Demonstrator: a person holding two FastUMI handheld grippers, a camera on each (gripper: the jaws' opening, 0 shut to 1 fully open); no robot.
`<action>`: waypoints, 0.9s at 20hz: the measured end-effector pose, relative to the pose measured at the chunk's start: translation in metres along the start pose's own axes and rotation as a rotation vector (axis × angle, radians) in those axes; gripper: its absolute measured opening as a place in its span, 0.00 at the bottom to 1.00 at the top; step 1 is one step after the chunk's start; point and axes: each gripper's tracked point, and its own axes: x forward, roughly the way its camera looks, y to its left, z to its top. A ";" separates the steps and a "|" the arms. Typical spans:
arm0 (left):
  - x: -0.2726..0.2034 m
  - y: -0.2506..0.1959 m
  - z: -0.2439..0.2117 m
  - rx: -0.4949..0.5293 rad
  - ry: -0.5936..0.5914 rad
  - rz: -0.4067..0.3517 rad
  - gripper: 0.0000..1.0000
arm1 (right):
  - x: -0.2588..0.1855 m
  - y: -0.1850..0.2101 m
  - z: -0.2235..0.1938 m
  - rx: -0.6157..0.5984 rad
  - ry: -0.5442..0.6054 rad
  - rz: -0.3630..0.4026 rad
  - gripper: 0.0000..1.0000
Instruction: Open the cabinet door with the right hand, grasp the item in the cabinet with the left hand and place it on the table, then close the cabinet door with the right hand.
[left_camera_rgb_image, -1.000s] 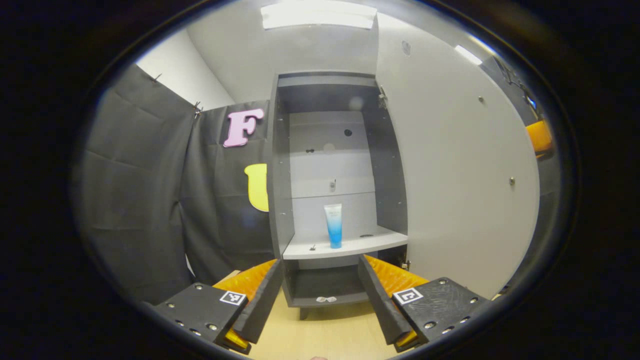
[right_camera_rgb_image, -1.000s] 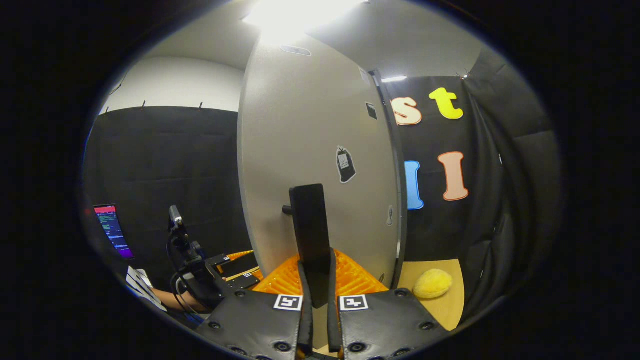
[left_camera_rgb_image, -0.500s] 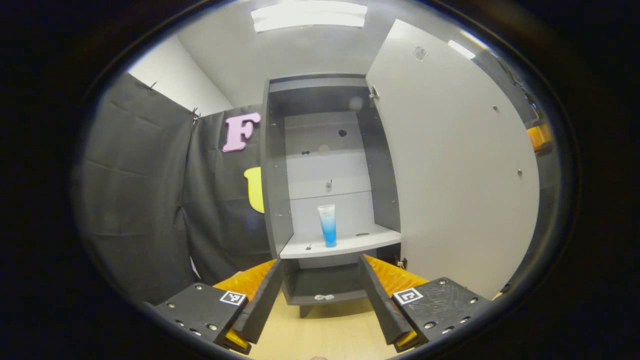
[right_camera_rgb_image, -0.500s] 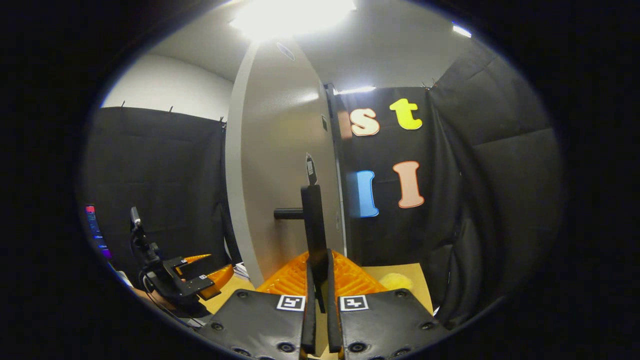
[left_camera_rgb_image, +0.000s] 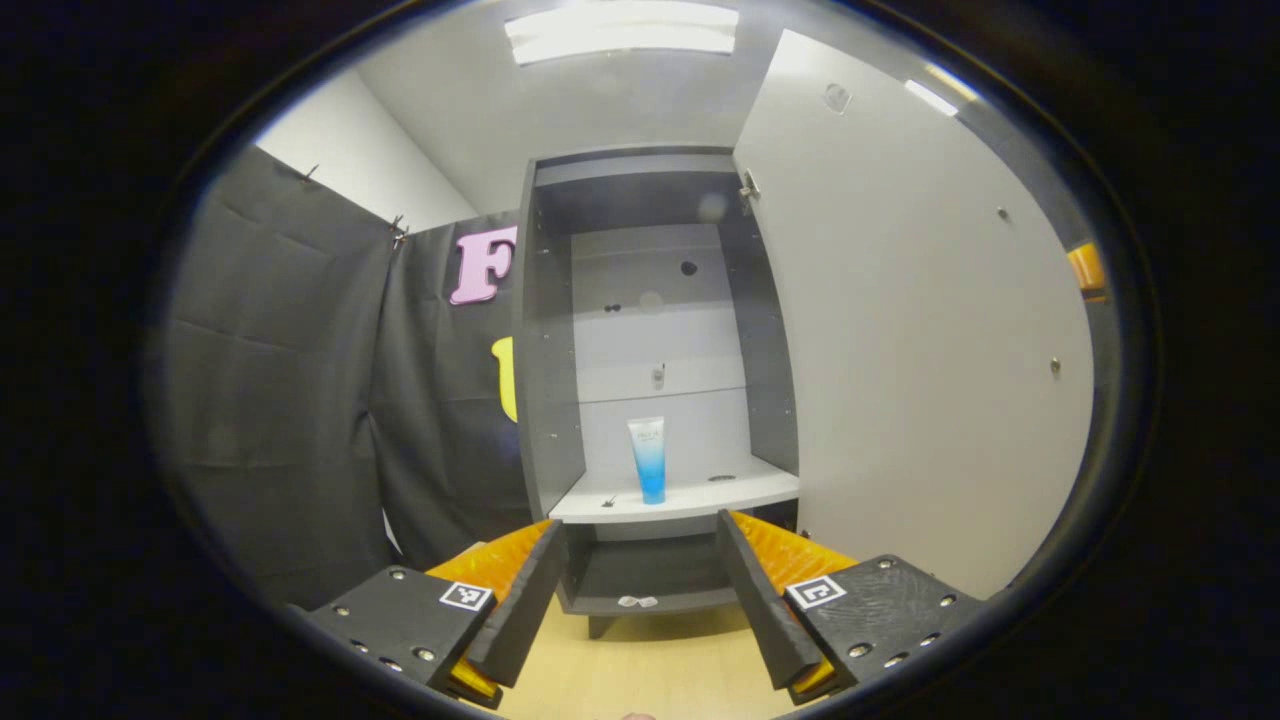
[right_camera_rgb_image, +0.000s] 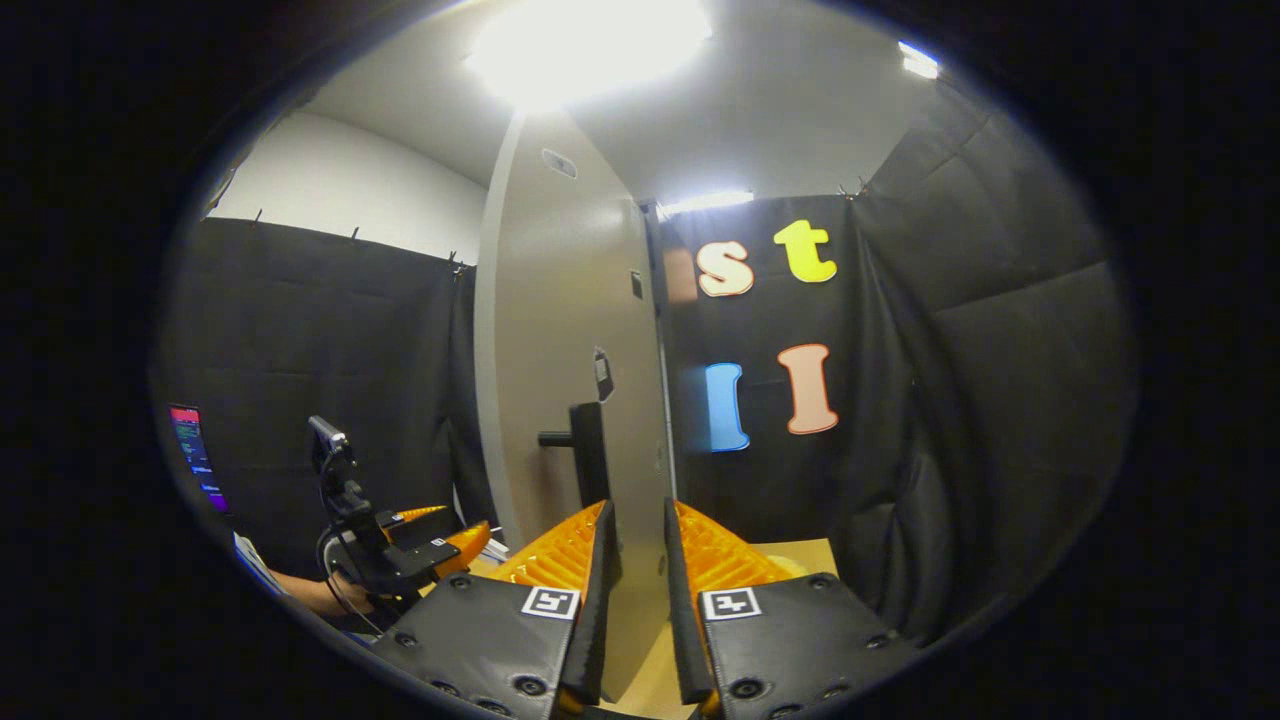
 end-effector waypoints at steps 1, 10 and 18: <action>0.006 -0.002 0.003 -0.006 0.002 0.006 0.91 | -0.008 -0.014 -0.006 -0.001 0.000 -0.034 0.45; 0.103 0.003 0.033 0.005 -0.007 0.038 0.91 | 0.006 -0.118 -0.050 0.087 0.043 -0.413 0.98; 0.202 -0.002 0.017 -0.026 0.012 -0.030 0.91 | 0.017 -0.147 -0.074 0.114 0.096 -0.610 0.98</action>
